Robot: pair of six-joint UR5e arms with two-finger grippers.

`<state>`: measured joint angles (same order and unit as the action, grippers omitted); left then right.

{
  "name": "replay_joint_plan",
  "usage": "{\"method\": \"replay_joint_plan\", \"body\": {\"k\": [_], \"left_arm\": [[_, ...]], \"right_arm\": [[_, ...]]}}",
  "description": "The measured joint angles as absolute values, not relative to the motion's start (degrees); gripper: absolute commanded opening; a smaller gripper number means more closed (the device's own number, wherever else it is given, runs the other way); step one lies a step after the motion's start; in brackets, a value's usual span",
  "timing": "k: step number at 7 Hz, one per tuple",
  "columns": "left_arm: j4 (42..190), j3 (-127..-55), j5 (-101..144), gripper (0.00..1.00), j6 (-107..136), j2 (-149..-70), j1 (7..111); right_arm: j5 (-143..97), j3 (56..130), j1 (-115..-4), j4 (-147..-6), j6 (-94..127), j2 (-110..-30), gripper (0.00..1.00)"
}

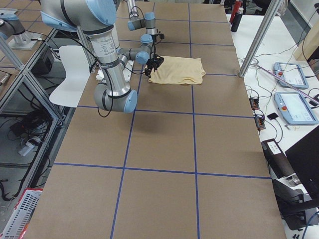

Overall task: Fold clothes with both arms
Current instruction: 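Hold the near corners of the cream shirt with both grippers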

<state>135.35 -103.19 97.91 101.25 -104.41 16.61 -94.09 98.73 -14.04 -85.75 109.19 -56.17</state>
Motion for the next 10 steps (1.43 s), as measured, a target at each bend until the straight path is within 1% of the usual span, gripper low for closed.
{"method": "replay_joint_plan", "body": {"k": [6,7,8,9,10], "left_arm": [[135.31,-103.18,97.83,0.00,101.25,-104.41,16.61],[135.33,-103.18,97.83,0.00,101.25,-104.41,16.61],[135.33,-103.18,97.84,0.00,101.24,-104.41,16.61],[135.31,-103.18,97.86,0.00,101.21,-104.41,16.61],[135.33,-103.18,97.84,0.00,101.21,-104.41,16.61]], "right_arm": [[-94.30,98.68,-12.70,-85.98,110.50,-56.86,1.00],[-94.32,98.64,-12.56,-86.01,110.60,-56.86,0.97],[-94.36,98.63,-12.53,-86.03,110.63,-56.85,0.68],[-94.38,98.63,-12.50,-86.03,110.65,-56.82,0.21],[-94.37,98.67,-12.48,-85.97,110.80,-56.80,0.00]]}}
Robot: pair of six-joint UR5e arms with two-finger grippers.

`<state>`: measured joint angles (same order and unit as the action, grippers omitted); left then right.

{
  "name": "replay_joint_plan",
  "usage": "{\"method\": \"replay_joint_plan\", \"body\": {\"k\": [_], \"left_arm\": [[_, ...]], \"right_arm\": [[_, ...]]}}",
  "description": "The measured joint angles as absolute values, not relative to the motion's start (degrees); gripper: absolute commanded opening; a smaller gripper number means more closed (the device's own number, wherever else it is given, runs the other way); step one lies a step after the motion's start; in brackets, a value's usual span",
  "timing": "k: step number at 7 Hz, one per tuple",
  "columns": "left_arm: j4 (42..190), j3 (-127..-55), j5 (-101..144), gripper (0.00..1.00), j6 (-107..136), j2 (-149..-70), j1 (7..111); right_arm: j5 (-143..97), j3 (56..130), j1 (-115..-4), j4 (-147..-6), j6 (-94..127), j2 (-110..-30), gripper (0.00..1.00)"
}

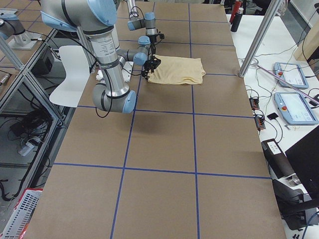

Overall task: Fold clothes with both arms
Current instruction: 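Hold the near corners of the cream shirt with both grippers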

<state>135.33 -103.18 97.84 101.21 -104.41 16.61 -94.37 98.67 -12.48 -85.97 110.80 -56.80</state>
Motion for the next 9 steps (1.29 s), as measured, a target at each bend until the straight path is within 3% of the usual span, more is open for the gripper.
{"method": "replay_joint_plan", "body": {"k": [9], "left_arm": [[135.26,-103.10,97.89,0.00,101.16,-104.41,16.32]], "right_arm": [[-95.13,99.53,-13.23,-86.93,111.00,-56.83,0.00]]}}
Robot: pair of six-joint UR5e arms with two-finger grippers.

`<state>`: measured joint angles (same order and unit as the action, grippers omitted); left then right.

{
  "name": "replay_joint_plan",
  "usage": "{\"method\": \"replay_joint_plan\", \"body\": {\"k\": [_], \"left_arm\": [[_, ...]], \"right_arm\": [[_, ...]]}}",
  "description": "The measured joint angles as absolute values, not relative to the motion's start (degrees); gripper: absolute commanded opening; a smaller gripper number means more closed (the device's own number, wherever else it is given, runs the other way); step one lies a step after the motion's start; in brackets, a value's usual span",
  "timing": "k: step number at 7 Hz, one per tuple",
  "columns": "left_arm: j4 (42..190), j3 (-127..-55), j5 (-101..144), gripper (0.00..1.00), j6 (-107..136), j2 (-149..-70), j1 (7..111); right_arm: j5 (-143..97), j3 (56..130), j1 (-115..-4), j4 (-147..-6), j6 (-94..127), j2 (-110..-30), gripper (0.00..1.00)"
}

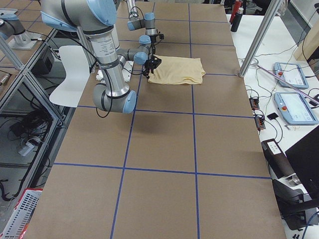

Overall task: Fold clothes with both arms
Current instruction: 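Hold the near corners of the cream shirt with both grippers, then lift the near edge with both grippers and fold it away from the robot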

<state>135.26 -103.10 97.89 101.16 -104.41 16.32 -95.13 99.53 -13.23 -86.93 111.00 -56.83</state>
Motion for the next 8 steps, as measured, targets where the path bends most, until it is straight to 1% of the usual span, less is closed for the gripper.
{"method": "replay_joint_plan", "body": {"k": [6,8], "left_arm": [[135.26,-102.82,97.91,0.00,101.03,-104.77,16.27],[135.18,-104.02,97.91,0.00,100.92,-104.62,16.26]], "right_arm": [[-97.69,100.77,-14.49,-88.79,110.93,-56.92,0.00],[-99.27,103.00,-14.85,-88.61,110.80,-57.87,0.00]]}}
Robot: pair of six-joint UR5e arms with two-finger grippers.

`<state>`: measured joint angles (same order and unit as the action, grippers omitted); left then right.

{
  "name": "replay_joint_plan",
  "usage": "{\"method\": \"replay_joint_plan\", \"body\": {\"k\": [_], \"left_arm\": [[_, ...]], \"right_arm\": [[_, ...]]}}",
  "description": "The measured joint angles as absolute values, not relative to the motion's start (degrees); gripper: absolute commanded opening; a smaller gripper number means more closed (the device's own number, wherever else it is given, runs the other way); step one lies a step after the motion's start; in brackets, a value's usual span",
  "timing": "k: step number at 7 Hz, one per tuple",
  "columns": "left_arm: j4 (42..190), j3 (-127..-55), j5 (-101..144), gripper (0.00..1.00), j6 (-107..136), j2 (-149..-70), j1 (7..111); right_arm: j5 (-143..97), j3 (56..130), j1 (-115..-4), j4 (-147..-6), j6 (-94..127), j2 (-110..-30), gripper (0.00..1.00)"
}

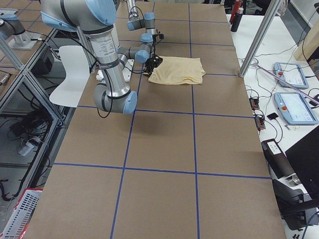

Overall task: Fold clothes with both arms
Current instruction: 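Lift the near edge with both grippers and fold it away from the robot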

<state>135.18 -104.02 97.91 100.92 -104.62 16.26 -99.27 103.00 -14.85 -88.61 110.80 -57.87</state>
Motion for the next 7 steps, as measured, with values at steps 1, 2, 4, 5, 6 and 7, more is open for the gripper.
{"method": "replay_joint_plan", "body": {"k": [1,2,4,5,6,7], "left_arm": [[134.57,-105.28,97.91,0.00,100.91,-104.50,16.10],[132.89,-106.79,97.93,0.00,100.90,-104.42,15.42],[127.51,-109.81,97.99,0.00,100.90,-104.40,11.82],[124.59,-111.20,97.99,0.00,100.90,-104.36,10.06],[122.77,-112.43,98.02,0.00,100.90,-104.25,8.94],[121.86,-113.87,98.53,0.00,100.88,-104.14,8.72]], "right_arm": [[-100.31,105.40,-14.90,-88.52,110.76,-59.28,0.00],[-100.96,107.69,-14.87,-88.57,110.75,-60.55,0.00],[-101.53,110.55,-13.99,-88.87,110.74,-62.14,0.00],[-102.39,111.72,-13.37,-88.92,110.76,-63.14,0.00],[-103.48,112.48,-13.01,-88.94,110.80,-63.75,0.00],[-104.03,112.74,-13.17,-88.94,110.82,-63.86,0.00]]}}
